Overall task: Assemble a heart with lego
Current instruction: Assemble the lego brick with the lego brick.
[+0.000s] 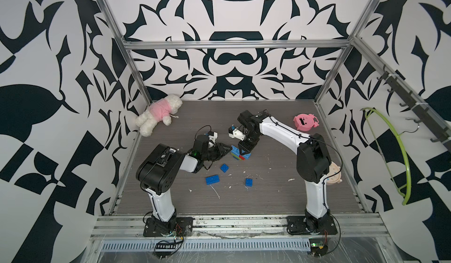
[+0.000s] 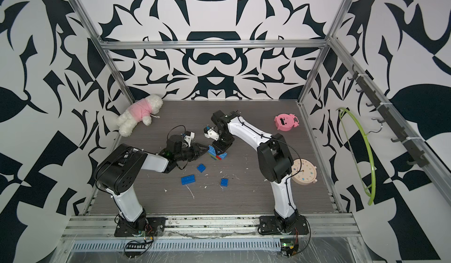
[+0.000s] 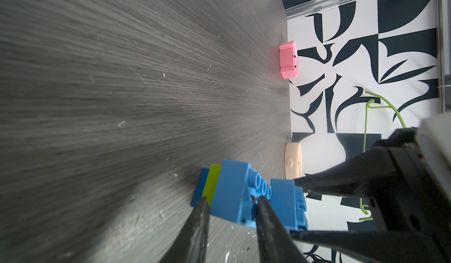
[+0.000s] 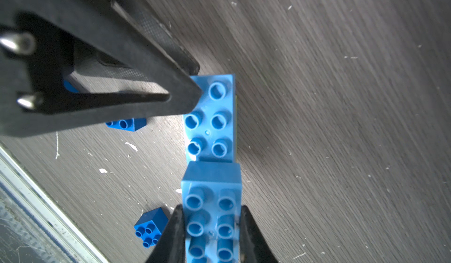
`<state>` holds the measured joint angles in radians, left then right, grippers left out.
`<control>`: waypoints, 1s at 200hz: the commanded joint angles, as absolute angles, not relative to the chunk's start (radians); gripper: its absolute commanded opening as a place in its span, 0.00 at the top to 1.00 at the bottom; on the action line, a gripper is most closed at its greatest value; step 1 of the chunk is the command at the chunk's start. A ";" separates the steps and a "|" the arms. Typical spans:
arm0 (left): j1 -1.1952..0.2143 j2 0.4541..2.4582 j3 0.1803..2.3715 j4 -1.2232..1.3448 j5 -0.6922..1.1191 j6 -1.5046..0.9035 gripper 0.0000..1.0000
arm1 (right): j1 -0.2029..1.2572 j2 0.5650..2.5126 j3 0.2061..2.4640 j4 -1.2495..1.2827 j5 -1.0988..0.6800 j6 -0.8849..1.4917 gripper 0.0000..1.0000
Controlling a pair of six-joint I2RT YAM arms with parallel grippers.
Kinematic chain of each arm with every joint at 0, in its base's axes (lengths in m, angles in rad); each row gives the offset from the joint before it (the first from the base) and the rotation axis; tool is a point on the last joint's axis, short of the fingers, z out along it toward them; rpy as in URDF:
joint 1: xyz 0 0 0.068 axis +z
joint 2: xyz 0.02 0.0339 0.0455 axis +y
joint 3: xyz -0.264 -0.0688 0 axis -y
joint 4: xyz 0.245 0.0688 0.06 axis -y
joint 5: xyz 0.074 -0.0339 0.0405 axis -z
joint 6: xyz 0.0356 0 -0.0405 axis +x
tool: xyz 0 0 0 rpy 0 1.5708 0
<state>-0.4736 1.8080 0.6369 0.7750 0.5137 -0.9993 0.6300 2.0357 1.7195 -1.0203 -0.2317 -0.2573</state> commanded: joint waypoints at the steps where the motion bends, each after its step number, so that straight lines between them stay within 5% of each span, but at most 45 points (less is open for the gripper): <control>1: -0.479 1.827 0.632 0.794 0.519 -0.998 0.68 | 0.643 2.064 1.744 -1.043 -0.216 -0.256 0.77; 200: -0.479 1.842 0.608 0.841 0.517 -1.012 0.68 | 0.652 2.048 1.769 -1.073 -0.092 -0.172 0.77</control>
